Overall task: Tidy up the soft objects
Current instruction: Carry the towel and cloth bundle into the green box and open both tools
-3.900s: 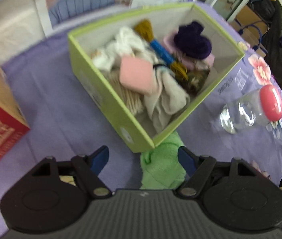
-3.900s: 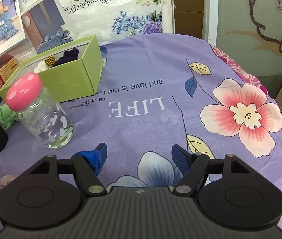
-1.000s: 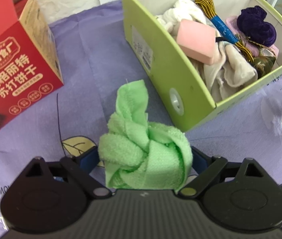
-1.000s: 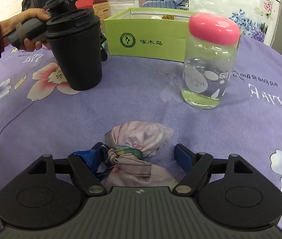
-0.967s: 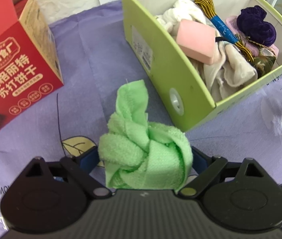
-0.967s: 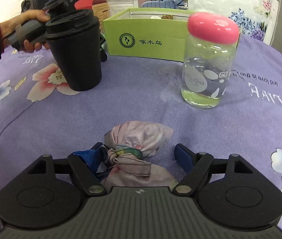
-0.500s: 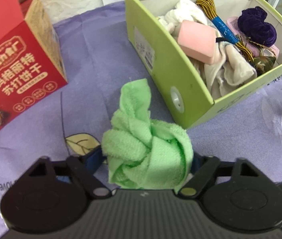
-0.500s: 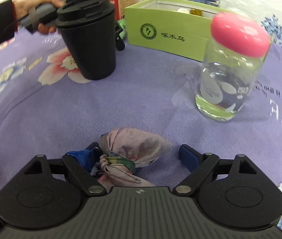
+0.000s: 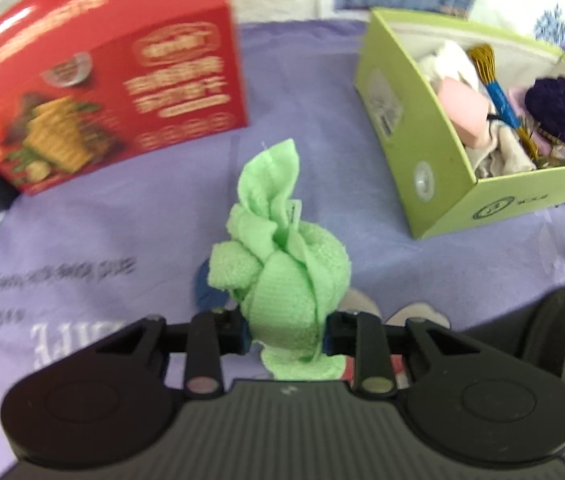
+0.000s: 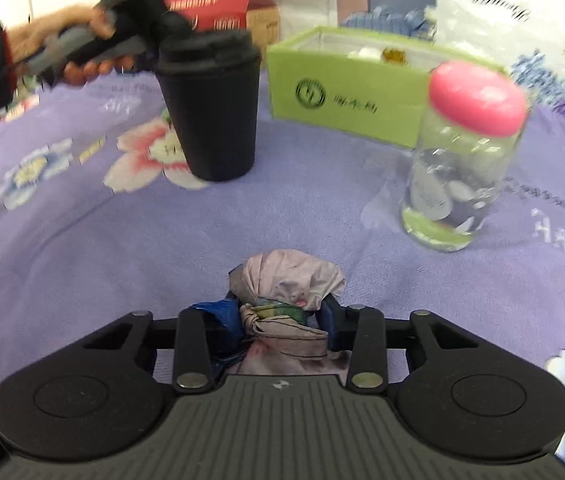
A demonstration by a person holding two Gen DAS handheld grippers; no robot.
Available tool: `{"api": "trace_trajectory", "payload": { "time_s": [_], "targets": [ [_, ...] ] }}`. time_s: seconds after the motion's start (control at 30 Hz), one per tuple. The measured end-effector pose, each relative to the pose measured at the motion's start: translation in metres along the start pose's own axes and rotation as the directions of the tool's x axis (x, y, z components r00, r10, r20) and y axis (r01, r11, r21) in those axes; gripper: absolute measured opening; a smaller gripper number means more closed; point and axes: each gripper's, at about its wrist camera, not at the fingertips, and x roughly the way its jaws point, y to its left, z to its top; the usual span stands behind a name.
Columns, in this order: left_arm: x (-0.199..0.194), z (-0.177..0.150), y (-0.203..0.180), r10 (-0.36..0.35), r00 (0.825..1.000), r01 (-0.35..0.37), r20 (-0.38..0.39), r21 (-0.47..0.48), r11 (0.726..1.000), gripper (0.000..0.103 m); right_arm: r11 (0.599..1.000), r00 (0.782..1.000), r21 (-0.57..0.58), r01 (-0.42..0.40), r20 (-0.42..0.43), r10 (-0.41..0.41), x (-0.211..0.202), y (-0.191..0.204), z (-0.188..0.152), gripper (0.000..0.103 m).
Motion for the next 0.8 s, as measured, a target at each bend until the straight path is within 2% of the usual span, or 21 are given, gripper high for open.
{"api": "trace_trajectory", "payload": {
  "time_s": [0.2, 0.3, 0.4, 0.53, 0.63, 0.73, 0.8],
  "targets": [
    [-0.044, -0.025, 0.027, 0.026, 0.998, -0.023, 0.051, -0.048, 0.999, 0.028, 1.0, 0.996, 0.003, 0.018, 0.088, -0.019, -0.028, -0.004, 0.007, 0.021],
    [-0.062, -0.031, 0.031, -0.002, 0.998, 0.006, 0.058, -0.064, 0.998, 0.028, 0.999, 0.991, -0.017, 0.028, 0.129, -0.026, -0.041, -0.009, 0.021, 0.021],
    [-0.088, -0.025, 0.027, -0.024, 0.995, 0.029, 0.098, -0.047, 0.998, 0.028, 0.998, 0.979, -0.029, 0.048, 0.197, -0.042, -0.057, -0.023, 0.046, 0.021],
    [-0.118, 0.003, 0.01, -0.065, 0.986, 0.069, 0.156, -0.017, 0.998, 0.028, 0.999, 0.954, 0.003, 0.052, 0.296, -0.051, -0.075, -0.06, 0.098, 0.021],
    [-0.131, 0.036, -0.012, -0.082, 0.977, 0.08, 0.196, 0.016, 0.997, 0.028, 0.998, 0.937, 0.029, 0.064, 0.342, -0.07, -0.071, -0.092, 0.149, 0.022],
    [-0.126, 0.073, -0.038, -0.115, 0.972, 0.108, 0.207, 0.044, 0.993, 0.028, 0.996, 0.937, 0.048, 0.069, 0.341, -0.081, -0.047, -0.124, 0.198, 0.022],
    [-0.112, 0.095, -0.057, -0.132, 0.971, 0.122, 0.198, 0.061, 0.991, 0.028, 0.996, 0.945, 0.057, 0.072, 0.316, -0.086, -0.022, -0.141, 0.221, 0.022]
  ]
}}
